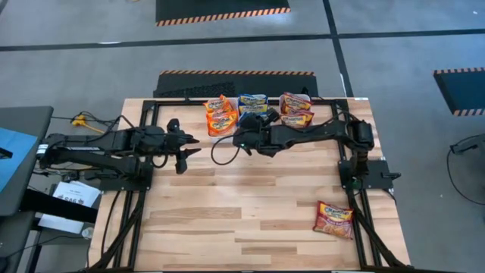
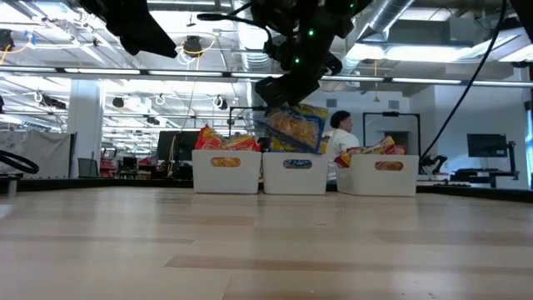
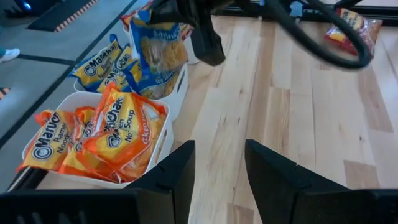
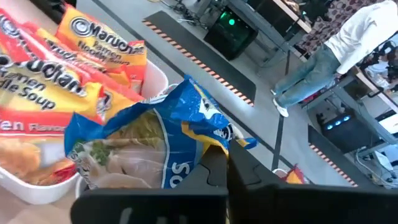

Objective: Sort Maruchan noodles
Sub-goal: Put the blue noodle pack into the middle white bin

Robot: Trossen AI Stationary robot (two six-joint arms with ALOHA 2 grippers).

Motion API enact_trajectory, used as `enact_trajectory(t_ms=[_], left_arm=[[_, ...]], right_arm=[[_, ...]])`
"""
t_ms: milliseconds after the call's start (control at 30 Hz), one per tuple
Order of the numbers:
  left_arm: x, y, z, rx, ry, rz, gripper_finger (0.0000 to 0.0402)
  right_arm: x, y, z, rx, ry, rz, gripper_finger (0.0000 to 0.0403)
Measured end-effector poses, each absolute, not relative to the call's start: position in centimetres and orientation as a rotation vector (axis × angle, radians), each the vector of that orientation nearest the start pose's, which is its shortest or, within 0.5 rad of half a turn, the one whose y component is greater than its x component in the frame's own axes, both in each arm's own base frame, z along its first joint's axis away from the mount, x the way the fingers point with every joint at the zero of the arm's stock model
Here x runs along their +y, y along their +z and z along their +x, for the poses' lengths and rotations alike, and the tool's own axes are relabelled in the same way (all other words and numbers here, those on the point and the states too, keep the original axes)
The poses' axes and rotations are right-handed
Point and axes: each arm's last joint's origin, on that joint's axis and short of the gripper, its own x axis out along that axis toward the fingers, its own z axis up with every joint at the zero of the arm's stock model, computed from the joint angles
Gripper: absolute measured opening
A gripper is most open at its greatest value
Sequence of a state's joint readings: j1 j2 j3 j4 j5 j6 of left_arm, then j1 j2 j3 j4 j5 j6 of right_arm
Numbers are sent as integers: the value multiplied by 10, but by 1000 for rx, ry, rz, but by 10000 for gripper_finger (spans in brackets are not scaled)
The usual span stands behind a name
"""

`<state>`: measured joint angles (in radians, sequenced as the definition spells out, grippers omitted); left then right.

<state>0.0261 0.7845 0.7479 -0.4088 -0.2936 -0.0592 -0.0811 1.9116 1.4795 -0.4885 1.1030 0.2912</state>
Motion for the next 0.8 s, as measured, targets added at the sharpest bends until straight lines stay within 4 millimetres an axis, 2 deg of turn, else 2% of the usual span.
enact_trajectory(t_ms=[133,367,600,800], left_arm=[[13,300,166,432,328,-2,130],[13,300,166,431,329,-3,130],[13,300,166,431,329,-3,130],[13,300,166,430,329,-3,130]], right_arm=[[-63,249,398,658,-1214,-226,4],[-75,249,394,676,-1234,-221,6],[-75,234,387,760,-1206,-240,5],[-74,232,388,780,-1146,-202,5]])
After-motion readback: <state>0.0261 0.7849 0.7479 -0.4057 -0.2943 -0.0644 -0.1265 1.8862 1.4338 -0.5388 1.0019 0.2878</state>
